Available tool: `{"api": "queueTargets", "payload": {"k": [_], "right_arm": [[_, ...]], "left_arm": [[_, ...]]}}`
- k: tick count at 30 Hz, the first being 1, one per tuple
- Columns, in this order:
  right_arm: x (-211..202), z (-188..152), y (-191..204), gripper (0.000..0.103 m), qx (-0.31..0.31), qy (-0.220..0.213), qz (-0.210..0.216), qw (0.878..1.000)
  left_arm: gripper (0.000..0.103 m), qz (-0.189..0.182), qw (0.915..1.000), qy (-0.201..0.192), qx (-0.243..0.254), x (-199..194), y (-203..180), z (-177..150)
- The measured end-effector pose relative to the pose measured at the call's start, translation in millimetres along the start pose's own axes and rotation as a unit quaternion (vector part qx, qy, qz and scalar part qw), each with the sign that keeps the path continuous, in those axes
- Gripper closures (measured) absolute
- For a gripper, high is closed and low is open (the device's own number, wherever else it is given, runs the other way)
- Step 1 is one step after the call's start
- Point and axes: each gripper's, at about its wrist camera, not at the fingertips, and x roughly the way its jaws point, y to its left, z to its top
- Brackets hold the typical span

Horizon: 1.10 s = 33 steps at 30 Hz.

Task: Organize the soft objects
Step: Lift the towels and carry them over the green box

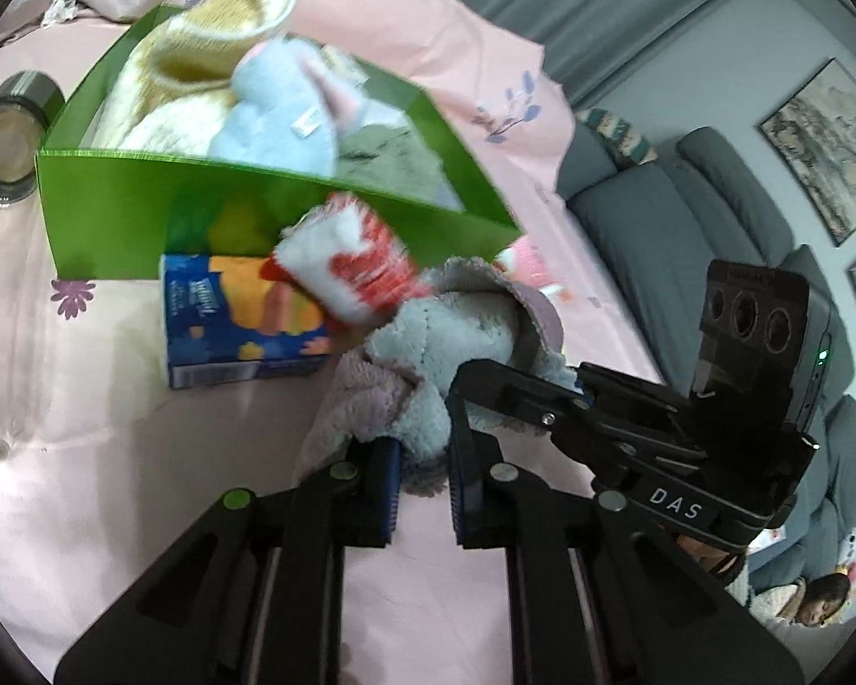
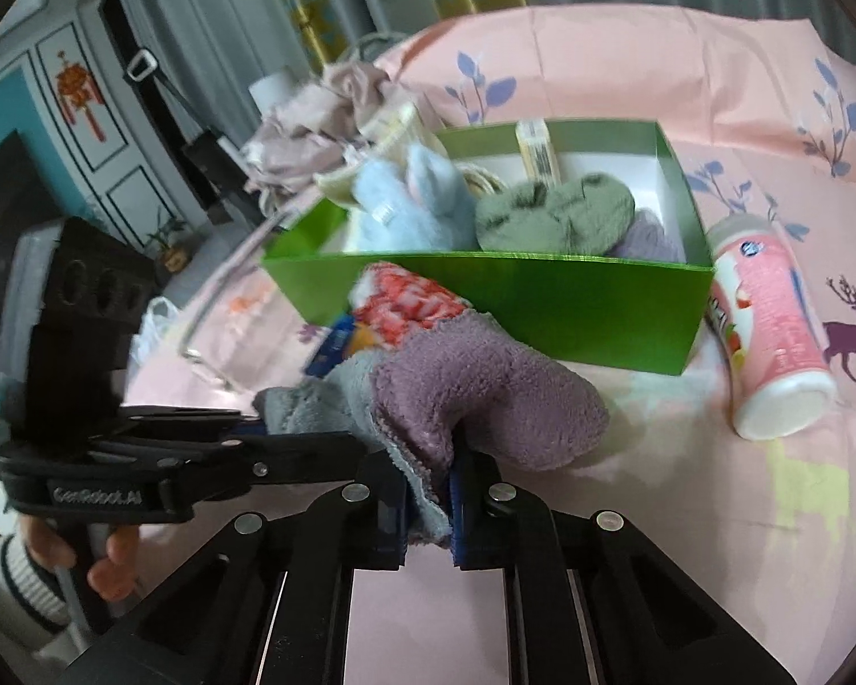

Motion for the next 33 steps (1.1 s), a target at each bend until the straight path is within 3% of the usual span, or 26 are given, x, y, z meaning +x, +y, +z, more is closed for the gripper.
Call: {"api": "queueTargets", "payload": {"k": [9, 33], "right_arm": [[-51.5, 0.4, 22.4, 0.092, -0.016, -0.051, -0.001, 0.999], [-104.9, 53.6, 52.0, 0.092, -0.067, -0.142, -0.046, 0.987]], "left_arm": [[0.091, -0.022, 0.9984, -0.036, 0.039, -37.3, -40.9, -4.5], [0.091, 0.04, 0.9859, -0.102, 0.126, -64.7, -98.2, 66.7]]}}
